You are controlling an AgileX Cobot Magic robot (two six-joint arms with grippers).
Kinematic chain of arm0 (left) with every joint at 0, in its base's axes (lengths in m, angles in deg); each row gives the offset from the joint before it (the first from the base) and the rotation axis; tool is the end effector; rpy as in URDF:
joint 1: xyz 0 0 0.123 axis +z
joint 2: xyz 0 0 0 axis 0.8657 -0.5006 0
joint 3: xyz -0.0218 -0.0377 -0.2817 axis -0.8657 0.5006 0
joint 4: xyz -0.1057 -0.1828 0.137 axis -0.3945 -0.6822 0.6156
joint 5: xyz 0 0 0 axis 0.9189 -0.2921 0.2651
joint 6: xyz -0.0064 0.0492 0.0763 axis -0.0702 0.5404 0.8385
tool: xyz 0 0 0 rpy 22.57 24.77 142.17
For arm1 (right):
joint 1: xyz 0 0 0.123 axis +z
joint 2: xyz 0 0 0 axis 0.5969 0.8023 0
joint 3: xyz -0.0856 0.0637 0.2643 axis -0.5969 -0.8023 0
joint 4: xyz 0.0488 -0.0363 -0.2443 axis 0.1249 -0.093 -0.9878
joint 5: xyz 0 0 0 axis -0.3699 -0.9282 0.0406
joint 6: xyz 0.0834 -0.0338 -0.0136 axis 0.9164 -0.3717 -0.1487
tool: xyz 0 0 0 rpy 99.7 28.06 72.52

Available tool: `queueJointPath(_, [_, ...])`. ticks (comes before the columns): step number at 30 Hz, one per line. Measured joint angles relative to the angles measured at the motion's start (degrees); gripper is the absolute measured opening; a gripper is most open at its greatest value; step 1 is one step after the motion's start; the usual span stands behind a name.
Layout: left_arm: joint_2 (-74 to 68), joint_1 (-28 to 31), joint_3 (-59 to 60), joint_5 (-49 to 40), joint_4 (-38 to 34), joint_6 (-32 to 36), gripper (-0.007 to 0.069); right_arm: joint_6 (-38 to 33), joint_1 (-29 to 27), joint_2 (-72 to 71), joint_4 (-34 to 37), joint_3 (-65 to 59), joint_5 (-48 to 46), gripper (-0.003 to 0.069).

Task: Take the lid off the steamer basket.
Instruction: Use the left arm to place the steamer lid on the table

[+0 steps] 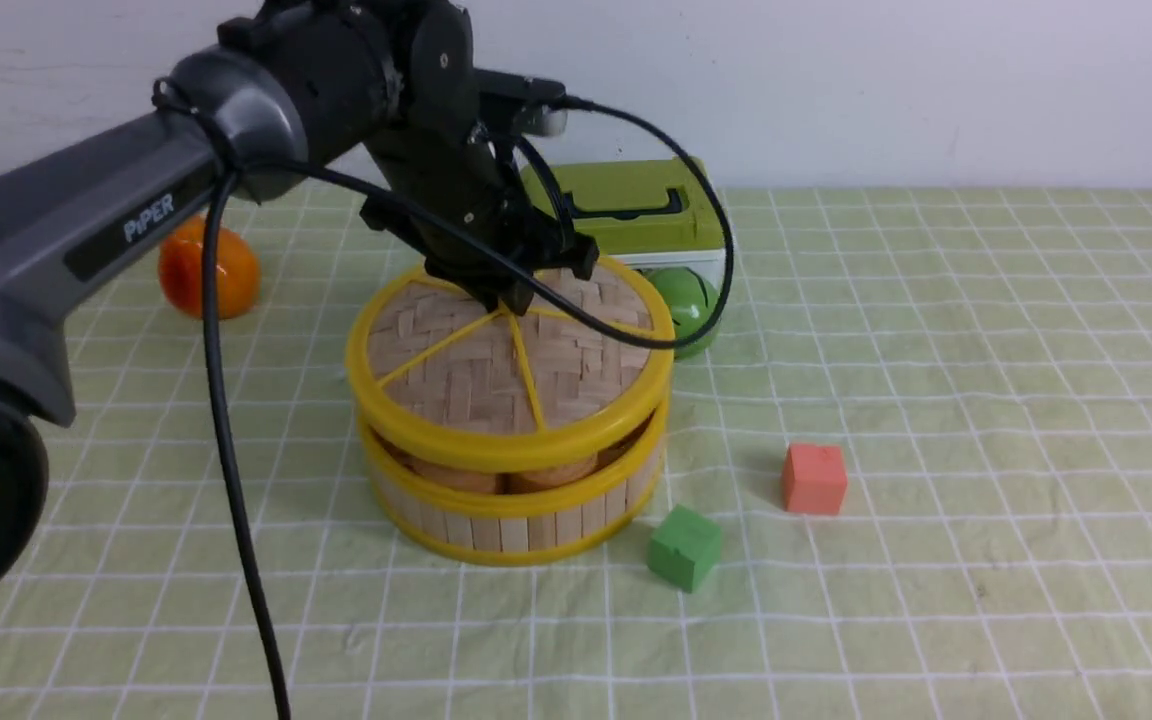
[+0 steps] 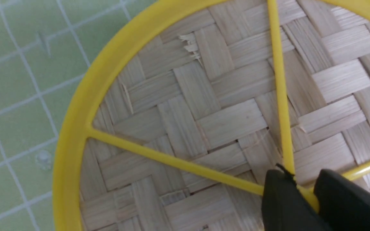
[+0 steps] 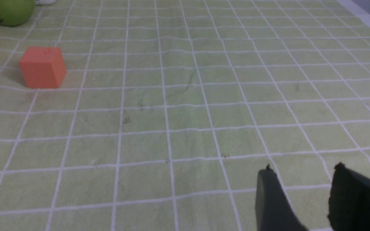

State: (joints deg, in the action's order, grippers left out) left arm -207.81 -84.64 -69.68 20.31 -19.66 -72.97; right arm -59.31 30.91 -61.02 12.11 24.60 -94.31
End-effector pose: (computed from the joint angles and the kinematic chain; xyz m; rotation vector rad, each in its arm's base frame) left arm 0.4270 -0.1962 0.3155 0.4564 2.5141 -0.1958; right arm 0.0519 -0.0069 0.1732 0.1369 1.8615 -0.0647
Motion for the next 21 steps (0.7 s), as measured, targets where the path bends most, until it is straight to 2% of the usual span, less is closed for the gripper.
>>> queueJointPath(3, [4.1, 0.0, -2.7, -1.7, 1.9, 0.0, 0.0109, 0.0, 0.0, 0.0, 0.0, 0.0, 0.0, 0.0241])
queueJointPath(8, [12.1, 0.9, -4.1, -5.6, 9.4, -0.3, 0.0109, 0.0, 0.0, 0.0, 0.0, 0.0, 0.0, 0.0241])
queueJointPath(10, [14.1, 2.7, -3.4, -7.9, 11.1, -0.8, 0.0109, 0.0, 0.0, 0.0, 0.0, 0.0, 0.0, 0.0241])
queueJointPath(14, [17.1, 10.8, 3.8, -10.0, 10.6, -2.3, 0.0109, 0.0, 0.0, 0.0, 0.0, 0.0, 0.0, 0.0241])
queueJointPath(16, [17.3, 15.6, 10.4, -7.4, 8.0, -2.6, 0.0109, 0.0, 0.0, 0.0, 0.0, 0.0, 0.0, 0.0241])
queueJointPath(18, [17.1, 20.1, 19.5, -0.8, 4.9, -2.9, 0.0109, 0.0, 0.0, 0.0, 0.0, 0.0, 0.0, 0.0241])
queueJointPath(19, [17.1, 20.8, 20.4, 0.7, 4.4, -2.9, 0.0109, 0.0, 0.0, 0.0, 0.0, 0.0, 0.0, 0.0241])
queueJointPath(20, [16.5, 22.7, 27.3, 6.3, 3.2, -3.3, 0.0109, 0.0, 0.0, 0.0, 0.0, 0.0, 0.0, 0.0241])
queueJointPath(21, [16.4, 23.0, 28.1, 7.1, 3.2, -3.4, 0.0109, 0.0, 0.0, 0.0, 0.0, 0.0, 0.0, 0.0241])
